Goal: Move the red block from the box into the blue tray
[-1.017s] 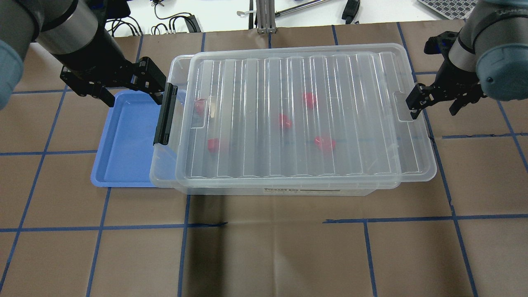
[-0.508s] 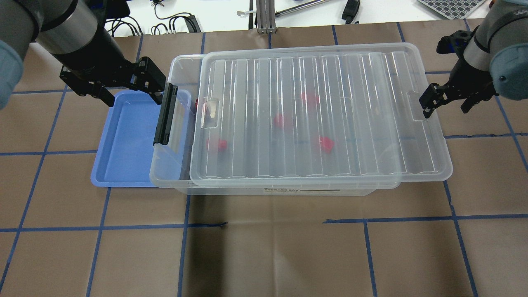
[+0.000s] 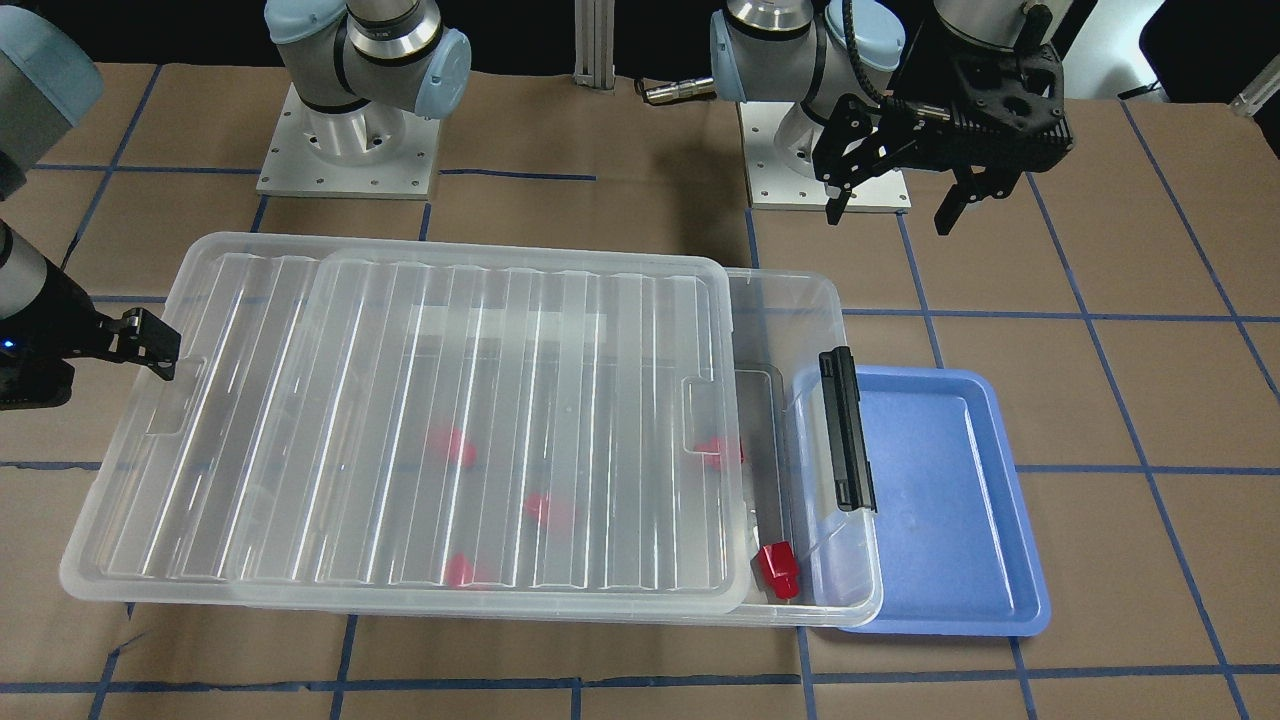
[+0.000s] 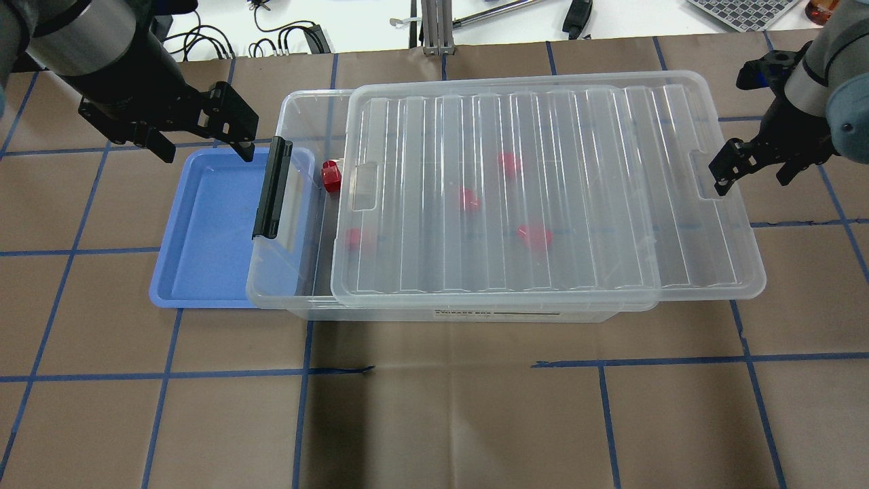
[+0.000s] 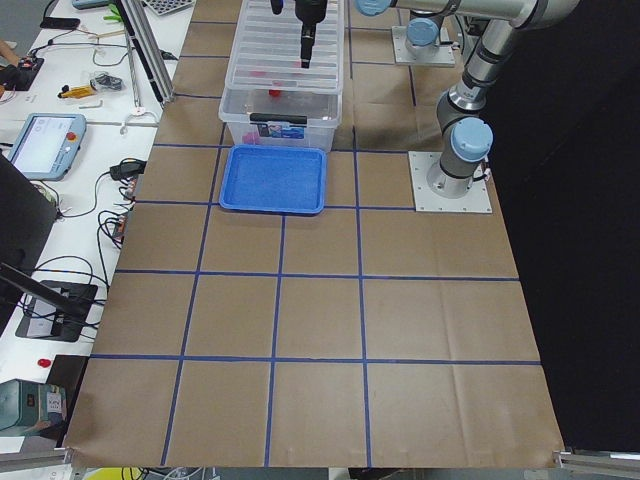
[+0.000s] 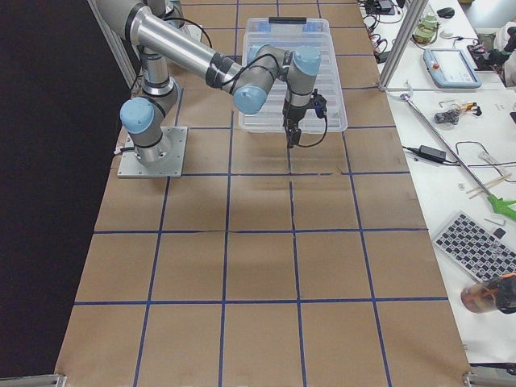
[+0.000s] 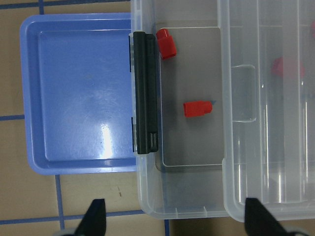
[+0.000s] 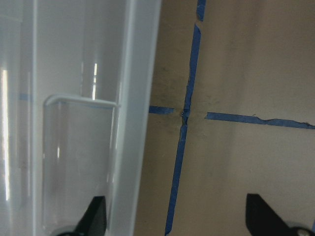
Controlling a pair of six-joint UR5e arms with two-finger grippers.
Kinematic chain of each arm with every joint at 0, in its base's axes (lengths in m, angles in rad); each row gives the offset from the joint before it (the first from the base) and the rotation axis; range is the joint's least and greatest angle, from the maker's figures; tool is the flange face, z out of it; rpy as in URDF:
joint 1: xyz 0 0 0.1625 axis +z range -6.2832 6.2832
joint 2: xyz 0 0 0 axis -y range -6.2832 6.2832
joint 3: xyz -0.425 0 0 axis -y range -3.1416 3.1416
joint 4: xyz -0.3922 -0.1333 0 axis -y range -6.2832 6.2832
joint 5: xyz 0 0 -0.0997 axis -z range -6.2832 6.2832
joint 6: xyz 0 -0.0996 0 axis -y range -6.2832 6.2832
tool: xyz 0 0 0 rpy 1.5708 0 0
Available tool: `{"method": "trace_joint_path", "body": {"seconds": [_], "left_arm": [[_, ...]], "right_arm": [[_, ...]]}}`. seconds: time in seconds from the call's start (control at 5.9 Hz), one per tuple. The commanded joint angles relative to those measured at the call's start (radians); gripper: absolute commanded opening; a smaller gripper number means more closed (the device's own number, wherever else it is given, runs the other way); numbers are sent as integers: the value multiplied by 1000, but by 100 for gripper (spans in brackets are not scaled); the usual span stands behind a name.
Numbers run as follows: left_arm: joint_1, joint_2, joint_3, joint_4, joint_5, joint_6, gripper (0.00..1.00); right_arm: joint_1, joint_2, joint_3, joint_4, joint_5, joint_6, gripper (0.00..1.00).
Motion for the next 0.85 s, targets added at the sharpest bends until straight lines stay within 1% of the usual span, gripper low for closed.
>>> {"method": "trace_joint_path", "body": {"seconds": [0.0, 0.17, 0.34, 0.51, 0.68], "left_arm": [[-8, -8, -16, 0, 2, 91, 98], [-15, -8, -13, -21, -2, 193, 98], [-31, -5, -12, -35, -2, 433, 98], [-57, -16, -18, -37, -4, 511, 98], [-71, -22, -18, -34, -2, 673, 98]], "right_arm": [[-51, 0, 0, -13, 0, -73, 100], [-67, 0, -2, -23, -1, -97, 100], [-75, 0, -3, -24, -10, -113, 100], [-75, 0, -3, -29, -36, -121, 100], [-76, 0, -3, -30, -37, -131, 100]]}}
